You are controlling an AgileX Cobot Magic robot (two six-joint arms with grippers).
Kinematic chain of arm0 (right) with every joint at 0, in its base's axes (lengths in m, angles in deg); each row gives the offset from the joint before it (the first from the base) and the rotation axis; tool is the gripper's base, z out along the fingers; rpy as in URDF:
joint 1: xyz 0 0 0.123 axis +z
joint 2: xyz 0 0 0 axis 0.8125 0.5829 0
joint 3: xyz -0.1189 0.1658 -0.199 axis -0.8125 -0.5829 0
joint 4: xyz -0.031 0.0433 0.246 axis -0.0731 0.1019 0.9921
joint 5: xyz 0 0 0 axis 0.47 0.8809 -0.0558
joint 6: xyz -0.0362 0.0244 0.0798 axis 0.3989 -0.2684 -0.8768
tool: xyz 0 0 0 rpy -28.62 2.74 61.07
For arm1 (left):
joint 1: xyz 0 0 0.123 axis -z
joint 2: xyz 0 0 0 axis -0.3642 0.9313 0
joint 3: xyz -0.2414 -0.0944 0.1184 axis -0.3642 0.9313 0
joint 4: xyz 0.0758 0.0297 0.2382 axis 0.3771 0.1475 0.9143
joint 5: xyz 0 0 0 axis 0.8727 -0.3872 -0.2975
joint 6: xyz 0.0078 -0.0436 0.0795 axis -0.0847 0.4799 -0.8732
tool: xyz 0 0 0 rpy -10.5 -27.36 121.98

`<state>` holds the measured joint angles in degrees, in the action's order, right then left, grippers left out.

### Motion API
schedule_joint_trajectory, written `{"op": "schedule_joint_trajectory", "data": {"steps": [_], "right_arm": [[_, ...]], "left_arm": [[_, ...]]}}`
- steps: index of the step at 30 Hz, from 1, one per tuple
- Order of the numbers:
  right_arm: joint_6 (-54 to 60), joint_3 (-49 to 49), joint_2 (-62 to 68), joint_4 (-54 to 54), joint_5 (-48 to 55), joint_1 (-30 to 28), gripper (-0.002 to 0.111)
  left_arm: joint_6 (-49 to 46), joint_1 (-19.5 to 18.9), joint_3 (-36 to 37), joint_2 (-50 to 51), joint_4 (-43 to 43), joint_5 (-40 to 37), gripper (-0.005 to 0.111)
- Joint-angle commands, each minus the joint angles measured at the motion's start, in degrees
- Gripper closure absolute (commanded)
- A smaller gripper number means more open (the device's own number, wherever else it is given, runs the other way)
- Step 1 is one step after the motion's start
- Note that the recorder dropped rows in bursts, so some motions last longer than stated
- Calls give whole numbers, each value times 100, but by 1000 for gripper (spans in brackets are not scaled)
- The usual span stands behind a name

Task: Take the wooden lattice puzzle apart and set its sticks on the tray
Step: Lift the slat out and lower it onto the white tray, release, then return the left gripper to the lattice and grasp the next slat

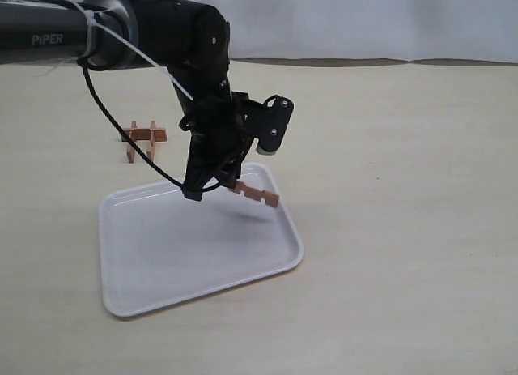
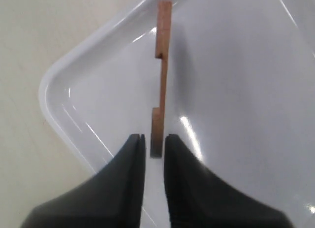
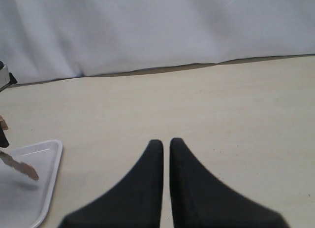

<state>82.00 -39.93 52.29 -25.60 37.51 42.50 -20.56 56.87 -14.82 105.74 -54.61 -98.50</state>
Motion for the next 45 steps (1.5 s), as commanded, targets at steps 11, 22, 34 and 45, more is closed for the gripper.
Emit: {"op": "schedule_joint_trajectory", "data": {"steps": [11,22,34,45], "right_arm": [[-1,-20,-21,-5,-48,-3,104],[-1,-20,-21,-5,-48,-3,104],[-1,-20,-21,-5,-48,-3,104],[-1,-20,-21,-5,-48,-3,104]], "left_arm": [[144,19,21,-8,15,158,64],[2899,19,-5,-8,532,1716,64],[4212,-787,-3,-8,2933,1154,64],[4191,-1930,-3,-8,3224,1135,64]]}}
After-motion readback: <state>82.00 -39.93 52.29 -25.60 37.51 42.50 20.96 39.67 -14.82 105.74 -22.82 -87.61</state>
